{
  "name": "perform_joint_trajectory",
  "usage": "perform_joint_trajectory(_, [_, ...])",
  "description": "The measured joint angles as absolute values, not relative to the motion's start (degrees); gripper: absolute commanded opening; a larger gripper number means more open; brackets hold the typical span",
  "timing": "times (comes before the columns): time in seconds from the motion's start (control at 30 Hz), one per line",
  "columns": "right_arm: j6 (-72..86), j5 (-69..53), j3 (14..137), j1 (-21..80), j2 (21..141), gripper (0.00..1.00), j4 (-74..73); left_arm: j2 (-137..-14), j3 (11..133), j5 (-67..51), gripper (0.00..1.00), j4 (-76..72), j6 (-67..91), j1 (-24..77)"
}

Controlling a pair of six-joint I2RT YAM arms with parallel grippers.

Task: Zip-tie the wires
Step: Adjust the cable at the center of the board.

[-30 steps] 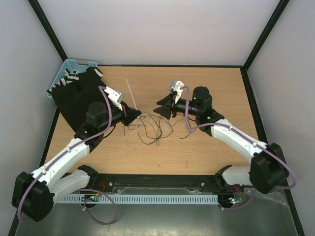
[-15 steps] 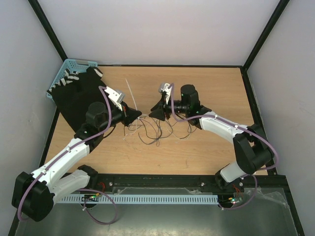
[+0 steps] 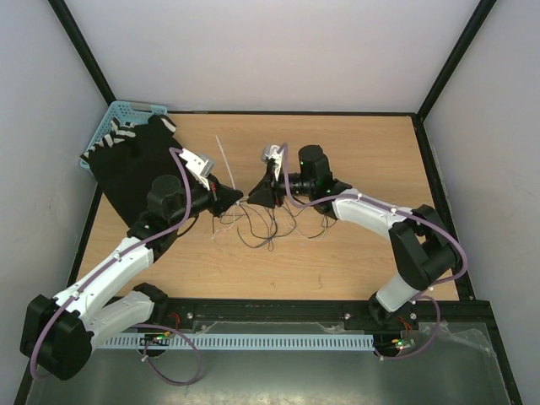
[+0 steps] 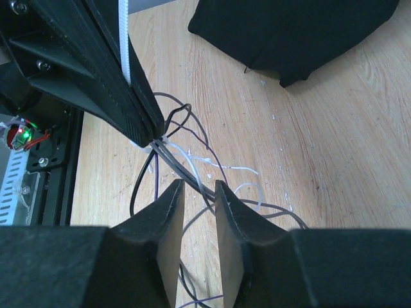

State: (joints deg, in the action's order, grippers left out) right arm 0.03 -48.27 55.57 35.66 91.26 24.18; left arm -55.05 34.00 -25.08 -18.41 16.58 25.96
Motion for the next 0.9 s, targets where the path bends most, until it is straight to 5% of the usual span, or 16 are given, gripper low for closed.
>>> perform_joint_trajectory(0.33, [0.54, -49.19, 56.75, 35.66, 92.82, 0.0, 24.36, -55.07, 34.0, -24.95, 0.0, -18.41, 16.58, 25.96])
perform_joint_trajectory(0.9, [-0.25, -49.84, 56.05, 34.46, 90.28, 0.0, 22.63, -55.18, 33.98, -23.7, 0.0, -18.37, 17.26, 24.43])
